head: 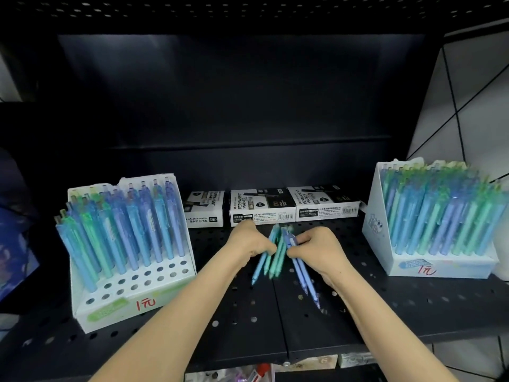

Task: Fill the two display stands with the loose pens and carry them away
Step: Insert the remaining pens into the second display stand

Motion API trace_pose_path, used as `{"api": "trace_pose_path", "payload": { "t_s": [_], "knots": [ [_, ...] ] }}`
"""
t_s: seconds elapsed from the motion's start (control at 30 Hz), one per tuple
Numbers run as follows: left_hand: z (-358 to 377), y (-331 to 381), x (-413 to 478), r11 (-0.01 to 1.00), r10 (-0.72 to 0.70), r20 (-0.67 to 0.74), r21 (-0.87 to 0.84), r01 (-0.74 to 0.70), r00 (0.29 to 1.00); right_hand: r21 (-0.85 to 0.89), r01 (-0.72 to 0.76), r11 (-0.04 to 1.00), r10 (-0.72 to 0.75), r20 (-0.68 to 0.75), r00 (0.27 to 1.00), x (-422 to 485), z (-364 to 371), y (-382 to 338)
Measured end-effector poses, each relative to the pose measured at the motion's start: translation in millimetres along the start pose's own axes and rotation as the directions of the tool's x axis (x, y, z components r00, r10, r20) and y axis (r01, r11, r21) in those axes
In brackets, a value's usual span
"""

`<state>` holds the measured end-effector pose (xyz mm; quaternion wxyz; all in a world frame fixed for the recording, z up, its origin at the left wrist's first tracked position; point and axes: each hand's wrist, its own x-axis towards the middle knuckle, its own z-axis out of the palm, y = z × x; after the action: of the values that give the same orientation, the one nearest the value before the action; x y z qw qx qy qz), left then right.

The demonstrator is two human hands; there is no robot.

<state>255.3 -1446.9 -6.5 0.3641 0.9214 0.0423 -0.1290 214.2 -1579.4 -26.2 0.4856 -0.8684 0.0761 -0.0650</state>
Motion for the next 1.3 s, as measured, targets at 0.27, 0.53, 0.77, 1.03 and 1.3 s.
{"api": "trace_pose_path", "payload": {
  "t_s": [0.27, 0.53, 0.77, 1.03, 1.3],
  "knots": [
    [3, 4, 0, 0.998, 0.019, 0.077, 0.063, -0.024, 0.997, 0.115, -0.045, 0.992, 0.040, 0.045, 0.998, -4, -5, -1],
    [-1, 12, -10, 0.951, 0.077, 0.115, 0.289, -0.107, 0.990, 0.246, -0.130, 0.961, 0.120, 0.057, 0.991, -4, -13, 3],
    [-10, 1, -12, 0.966, 0.168, 0.138, 0.173, -0.191, 0.976, 0.433, -0.232, 0.871, 0.190, 0.138, 0.972, -1, -20, 4],
    [-9, -14, -14, 0.975, 0.214, 0.091, -0.087, -0.206, 0.973, 0.590, -0.314, 0.744, 0.192, 0.262, 0.946, -3, -21, -1],
    [-13, -6, -46, 0.777, 0.324, 0.048, -0.583, -0.237, 0.945, 0.751, -0.210, 0.626, 0.026, 0.249, 0.968, -7, -26, -13]
  ]
}}
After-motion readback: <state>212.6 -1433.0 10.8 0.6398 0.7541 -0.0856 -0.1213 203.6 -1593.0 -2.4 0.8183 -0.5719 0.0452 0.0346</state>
